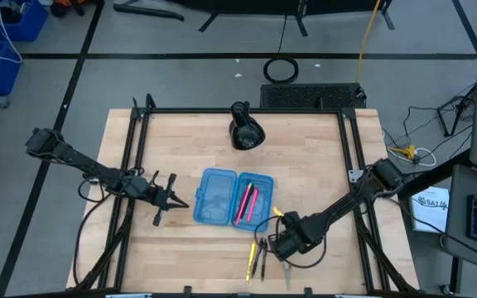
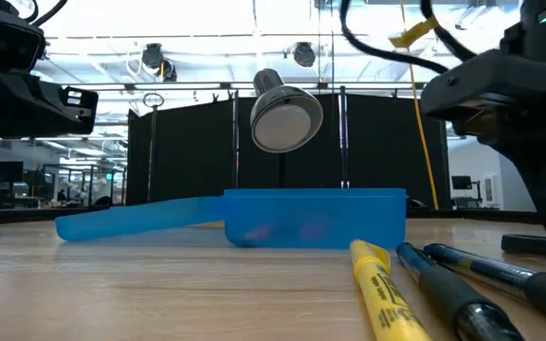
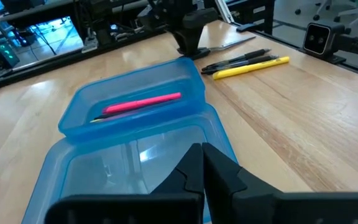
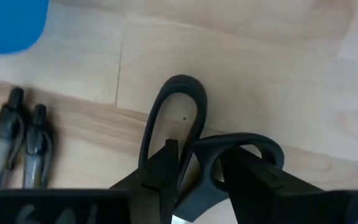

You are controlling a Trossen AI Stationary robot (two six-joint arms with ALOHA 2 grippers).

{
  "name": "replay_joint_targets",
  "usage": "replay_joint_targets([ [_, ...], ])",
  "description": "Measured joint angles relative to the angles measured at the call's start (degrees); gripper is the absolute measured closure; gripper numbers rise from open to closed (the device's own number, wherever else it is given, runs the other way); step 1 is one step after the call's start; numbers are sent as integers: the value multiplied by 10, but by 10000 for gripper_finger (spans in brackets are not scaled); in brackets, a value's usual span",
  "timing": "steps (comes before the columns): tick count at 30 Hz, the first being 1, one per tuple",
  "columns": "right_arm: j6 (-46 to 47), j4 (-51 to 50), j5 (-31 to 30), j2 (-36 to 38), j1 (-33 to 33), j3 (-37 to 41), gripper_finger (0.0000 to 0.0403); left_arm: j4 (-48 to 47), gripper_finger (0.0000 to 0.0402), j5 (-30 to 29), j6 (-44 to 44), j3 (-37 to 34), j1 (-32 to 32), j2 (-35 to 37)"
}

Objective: Pick & place school supplies into a supply box
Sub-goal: Put the black scissors into the blue supply box

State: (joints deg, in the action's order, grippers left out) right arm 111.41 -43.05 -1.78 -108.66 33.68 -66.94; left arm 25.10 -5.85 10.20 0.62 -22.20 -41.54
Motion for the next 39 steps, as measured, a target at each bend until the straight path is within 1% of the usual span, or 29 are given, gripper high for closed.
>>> replay_joint_targets([
  [2, -48, -18, 5, 0, -9, 0, 289, 0, 397, 0, 0, 0, 0, 0],
  [5, -119, -35, 9, -1, -23, 1, 289, 1, 384, 0, -2, 0, 0, 0],
  [10, -227, -41, 21, -18, -41, 1, 289, 1, 368, 0, -5, 0, 0, 0],
  [14, -276, -25, 25, -44, -42, 0, 289, 2, 367, 0, -7, 0, 0, 0],
  [17, -276, -19, 37, -56, -43, -1, 289, 2, 367, -1, -12, 0, 0, 0],
  [20, -246, -18, 37, -57, -43, -1, 294, 2, 367, -1, -13, 0, 0, 0],
  [22, -229, -21, 37, -57, -43, -1, 312, 3, 366, -1, -13, 0, 0, 0],
  [25, -221, -23, 37, -54, -43, -1, 354, 4, 366, -1, -14, 0, 0, 0],
  [31, -204, -18, 54, -29, -50, 3, 355, 4, 366, -1, -18, 0, 0, 0],
  [35, -193, -8, 35, 8, -53, 3, 355, 5, 366, -1, -18, 0, 0, 0],
  [39, -180, -14, -20, 49, -56, 6, 361, 5, 366, -1, -17, 0, 0, 0],
])
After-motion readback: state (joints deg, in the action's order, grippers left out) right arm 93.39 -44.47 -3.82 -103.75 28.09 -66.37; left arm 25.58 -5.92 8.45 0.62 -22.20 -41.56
